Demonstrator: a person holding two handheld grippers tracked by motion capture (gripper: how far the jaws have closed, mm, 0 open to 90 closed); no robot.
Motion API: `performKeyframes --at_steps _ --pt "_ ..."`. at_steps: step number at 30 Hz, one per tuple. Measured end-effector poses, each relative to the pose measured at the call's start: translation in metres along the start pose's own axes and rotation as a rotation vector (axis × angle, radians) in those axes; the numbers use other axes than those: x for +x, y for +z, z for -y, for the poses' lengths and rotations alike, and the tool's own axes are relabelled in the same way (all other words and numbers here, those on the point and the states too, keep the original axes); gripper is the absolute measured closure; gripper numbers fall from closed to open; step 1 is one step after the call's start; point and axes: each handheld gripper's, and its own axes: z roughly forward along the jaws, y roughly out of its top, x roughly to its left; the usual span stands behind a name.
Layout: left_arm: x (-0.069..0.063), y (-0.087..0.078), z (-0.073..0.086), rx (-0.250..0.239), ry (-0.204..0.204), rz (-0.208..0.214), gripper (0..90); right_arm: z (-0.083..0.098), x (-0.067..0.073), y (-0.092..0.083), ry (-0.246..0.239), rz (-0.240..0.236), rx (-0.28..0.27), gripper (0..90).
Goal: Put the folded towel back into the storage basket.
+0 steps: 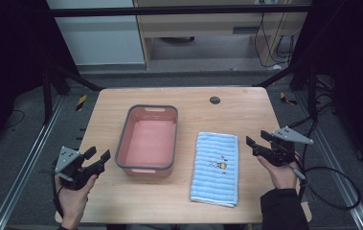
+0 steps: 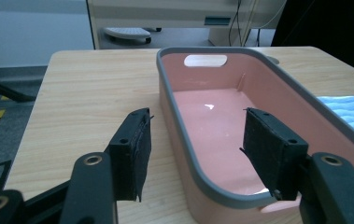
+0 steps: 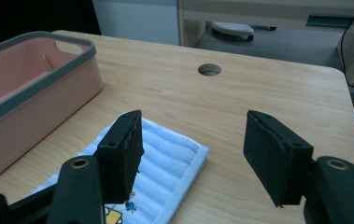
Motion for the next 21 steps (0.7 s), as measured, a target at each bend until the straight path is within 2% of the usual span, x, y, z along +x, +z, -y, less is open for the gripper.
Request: performKeyframes --at_steps 5,9,13,21 --pt "-0.007 0.001 -0.006 -0.01 0.007 0.015 41.4 -0.007 0.0 0.0 -0.004 -0.001 0.001 38.0" --pt "-0.02 0.006 -0.011 -0.015 0.012 0.05 41.3 -0.013 0.0 0.0 -0.005 -0.004 0.003 37.4" --pt "-0.027 0.01 -0.011 -0.013 0.013 0.064 41.4 -0.015 -0.002 0.0 -0.006 -0.005 -0.008 36.5" --pt "-0.049 0.02 -0.014 -0.019 0.045 0.098 41.4 -0.018 -0.003 0.007 0.0 -0.008 -0.008 36.3"
